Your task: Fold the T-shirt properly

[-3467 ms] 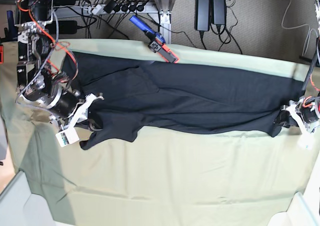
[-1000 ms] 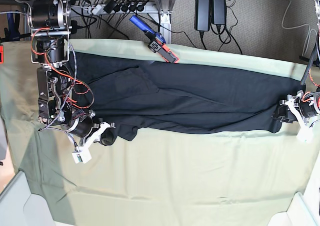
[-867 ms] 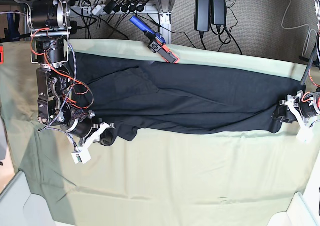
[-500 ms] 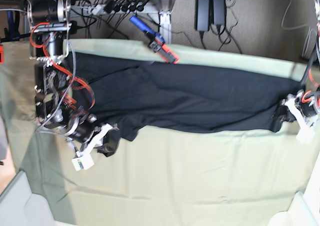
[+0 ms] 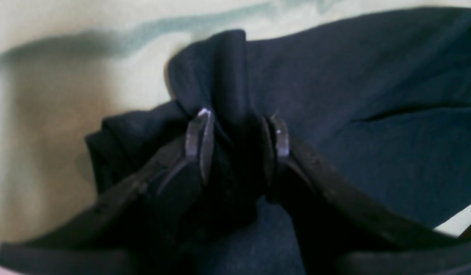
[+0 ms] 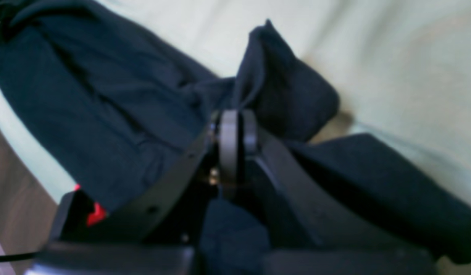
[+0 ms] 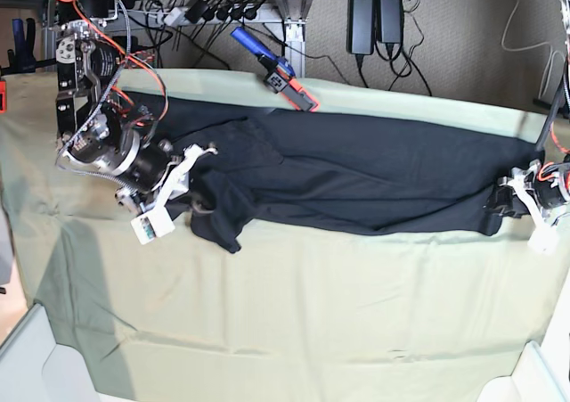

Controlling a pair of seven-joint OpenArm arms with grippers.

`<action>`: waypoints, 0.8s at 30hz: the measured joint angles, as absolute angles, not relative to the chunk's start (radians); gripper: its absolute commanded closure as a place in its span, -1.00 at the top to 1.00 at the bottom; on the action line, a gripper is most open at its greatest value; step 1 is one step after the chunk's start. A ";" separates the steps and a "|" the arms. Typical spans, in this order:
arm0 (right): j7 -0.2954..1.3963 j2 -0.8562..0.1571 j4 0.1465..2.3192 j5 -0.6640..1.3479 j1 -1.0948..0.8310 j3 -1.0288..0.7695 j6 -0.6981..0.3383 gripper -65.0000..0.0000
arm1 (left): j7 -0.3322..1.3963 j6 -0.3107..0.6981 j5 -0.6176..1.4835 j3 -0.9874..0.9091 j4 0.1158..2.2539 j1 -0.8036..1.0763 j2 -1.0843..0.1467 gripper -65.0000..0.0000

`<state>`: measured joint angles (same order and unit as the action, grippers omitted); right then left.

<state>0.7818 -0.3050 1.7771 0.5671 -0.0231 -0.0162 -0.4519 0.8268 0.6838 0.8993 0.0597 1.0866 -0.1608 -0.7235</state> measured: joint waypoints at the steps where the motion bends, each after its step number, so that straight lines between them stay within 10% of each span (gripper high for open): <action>1: 0.781 -0.305 1.778 0.569 -0.035 -0.016 -0.452 -1.00 | 0.827 0.684 0.899 0.060 1.087 -0.161 -0.723 -0.26; 13: 0.839 -0.305 1.778 0.606 -0.088 -0.016 -0.452 -0.95 | 0.828 0.684 0.910 0.060 1.087 -0.161 -0.723 -0.26; 17: 0.839 -0.305 1.778 0.612 -0.088 -0.016 -0.452 0.15 | 0.828 0.684 0.911 0.060 1.087 -0.161 -0.723 -0.26; 24: 0.830 -0.268 1.803 0.609 -0.042 -0.020 -0.452 0.24 | 0.828 0.684 0.911 0.060 1.087 -0.161 -0.723 -0.26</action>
